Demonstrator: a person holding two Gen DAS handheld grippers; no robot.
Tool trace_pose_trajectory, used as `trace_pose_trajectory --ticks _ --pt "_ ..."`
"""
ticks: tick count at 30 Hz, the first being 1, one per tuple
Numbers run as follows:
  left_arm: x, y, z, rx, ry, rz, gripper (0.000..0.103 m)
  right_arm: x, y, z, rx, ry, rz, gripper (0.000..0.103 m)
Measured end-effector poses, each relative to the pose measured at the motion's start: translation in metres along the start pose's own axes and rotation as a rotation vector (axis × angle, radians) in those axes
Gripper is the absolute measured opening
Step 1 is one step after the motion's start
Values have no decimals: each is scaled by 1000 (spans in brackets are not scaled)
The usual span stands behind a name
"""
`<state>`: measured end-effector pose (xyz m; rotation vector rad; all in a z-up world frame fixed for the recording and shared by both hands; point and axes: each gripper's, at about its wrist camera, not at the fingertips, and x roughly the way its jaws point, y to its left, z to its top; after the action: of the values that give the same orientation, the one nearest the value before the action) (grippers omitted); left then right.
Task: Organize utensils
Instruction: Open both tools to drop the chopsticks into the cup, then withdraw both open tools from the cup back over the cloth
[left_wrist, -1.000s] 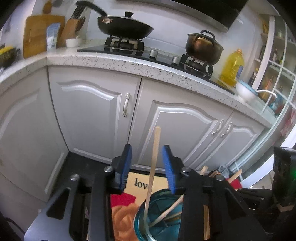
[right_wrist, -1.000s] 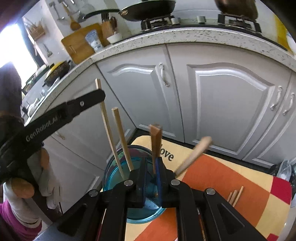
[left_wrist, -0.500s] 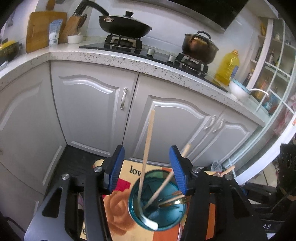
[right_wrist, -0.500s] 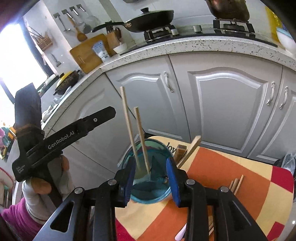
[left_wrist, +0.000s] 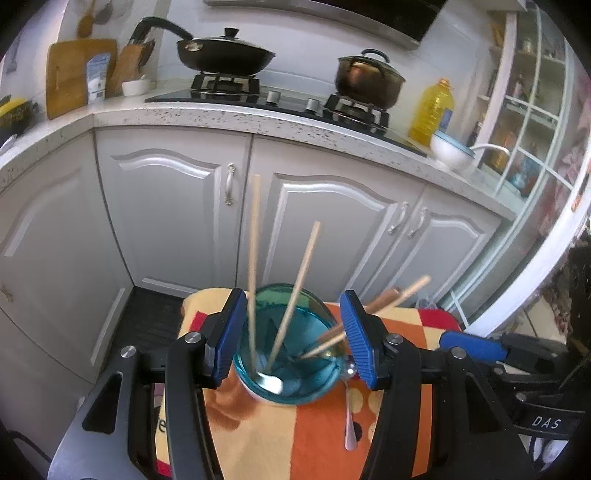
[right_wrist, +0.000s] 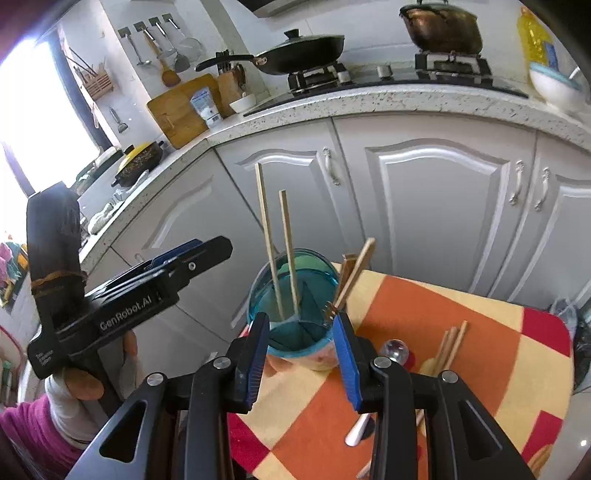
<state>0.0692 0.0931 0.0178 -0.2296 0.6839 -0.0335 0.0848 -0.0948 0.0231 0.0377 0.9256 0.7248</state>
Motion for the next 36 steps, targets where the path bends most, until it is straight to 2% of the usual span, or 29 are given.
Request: trace_pose_trajectory --ticks 13,21,36 --pt "-10 -48 -20 80 0 -23 52 -40 -9 -29 25 -69 -131 39" --pt "-1 -71 -32 119 30 -27 52 -48 -30 -44 76 -65 -162 40" --pt "15 -84 -49 134 90 -39 52 -42 -51 -60 132 -51 -205 40"
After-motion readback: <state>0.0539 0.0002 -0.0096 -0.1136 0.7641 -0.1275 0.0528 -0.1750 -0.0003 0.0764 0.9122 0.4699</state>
